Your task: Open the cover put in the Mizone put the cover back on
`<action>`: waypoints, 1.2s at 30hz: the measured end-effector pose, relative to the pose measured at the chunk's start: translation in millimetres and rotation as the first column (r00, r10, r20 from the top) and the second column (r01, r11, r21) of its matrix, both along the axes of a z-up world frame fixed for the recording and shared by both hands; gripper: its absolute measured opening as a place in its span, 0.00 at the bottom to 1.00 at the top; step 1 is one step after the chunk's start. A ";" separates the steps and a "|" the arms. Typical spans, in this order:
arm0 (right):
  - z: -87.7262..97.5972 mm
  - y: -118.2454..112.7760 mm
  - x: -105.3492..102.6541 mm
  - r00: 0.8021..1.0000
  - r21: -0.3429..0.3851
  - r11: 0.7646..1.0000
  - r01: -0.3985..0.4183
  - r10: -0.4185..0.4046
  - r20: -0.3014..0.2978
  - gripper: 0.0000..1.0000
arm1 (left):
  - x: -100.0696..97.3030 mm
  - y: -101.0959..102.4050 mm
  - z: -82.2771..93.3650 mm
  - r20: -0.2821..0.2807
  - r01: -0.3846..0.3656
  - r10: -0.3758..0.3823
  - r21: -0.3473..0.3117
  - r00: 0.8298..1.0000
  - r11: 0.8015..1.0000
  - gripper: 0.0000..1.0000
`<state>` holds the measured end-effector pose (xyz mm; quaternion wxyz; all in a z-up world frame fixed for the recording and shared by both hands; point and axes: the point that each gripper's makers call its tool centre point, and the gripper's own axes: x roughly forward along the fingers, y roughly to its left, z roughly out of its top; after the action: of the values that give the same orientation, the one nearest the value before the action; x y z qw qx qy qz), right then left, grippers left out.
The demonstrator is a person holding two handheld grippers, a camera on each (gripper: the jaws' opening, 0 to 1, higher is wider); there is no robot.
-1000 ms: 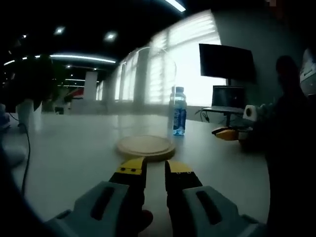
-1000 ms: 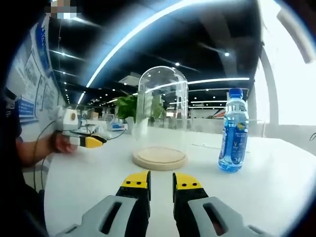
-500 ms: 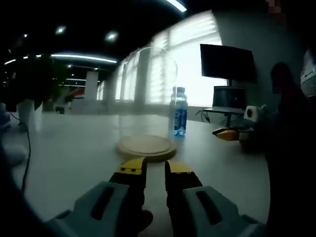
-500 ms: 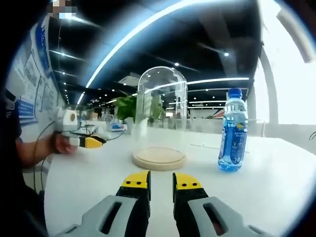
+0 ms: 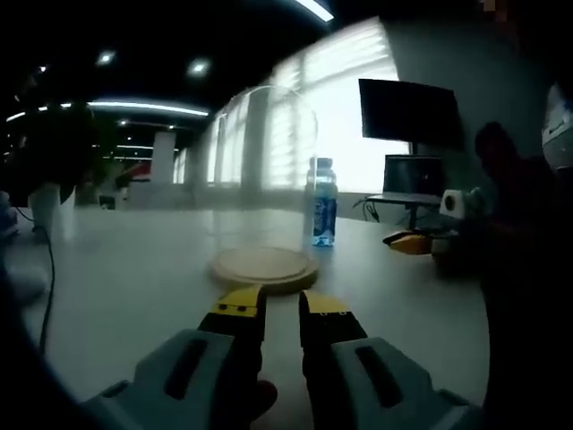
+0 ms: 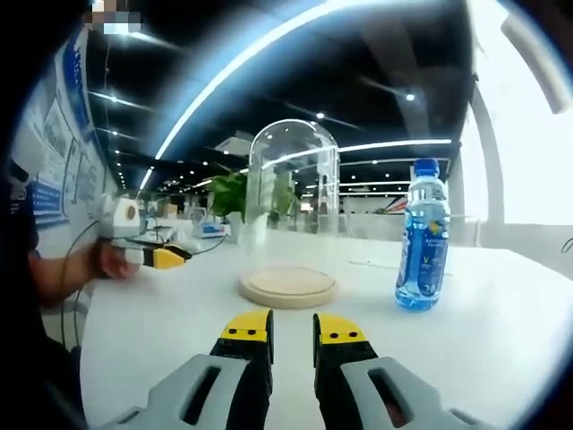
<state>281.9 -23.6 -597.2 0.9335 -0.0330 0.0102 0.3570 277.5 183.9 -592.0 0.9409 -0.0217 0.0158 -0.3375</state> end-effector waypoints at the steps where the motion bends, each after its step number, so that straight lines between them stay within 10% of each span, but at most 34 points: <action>1: 0.6 0.7 0.2 1.000 -0.003 1.000 0.001 -0.001 0.000 0.11 | 1.1 1.0 0.6 -0.004 -0.005 0.005 -0.005 1.000 1.000 0.12; 13: 10.8 11.2 3.4 0.999 0.002 0.999 -0.033 0.033 0.001 0.14 | 9.9 2.2 8.1 0.019 -0.015 0.014 0.034 1.000 0.999 0.13; 36: 28.4 16.5 30.1 0.999 0.027 0.998 -0.052 0.051 0.013 0.17 | 45.5 5.8 37.2 0.007 -0.029 0.030 -0.099 1.000 0.995 0.30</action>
<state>312.0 -7.2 -568.8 0.9244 -0.0226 -0.0012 0.3808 323.0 189.7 -554.8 0.9437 -0.0672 -0.0052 -0.3239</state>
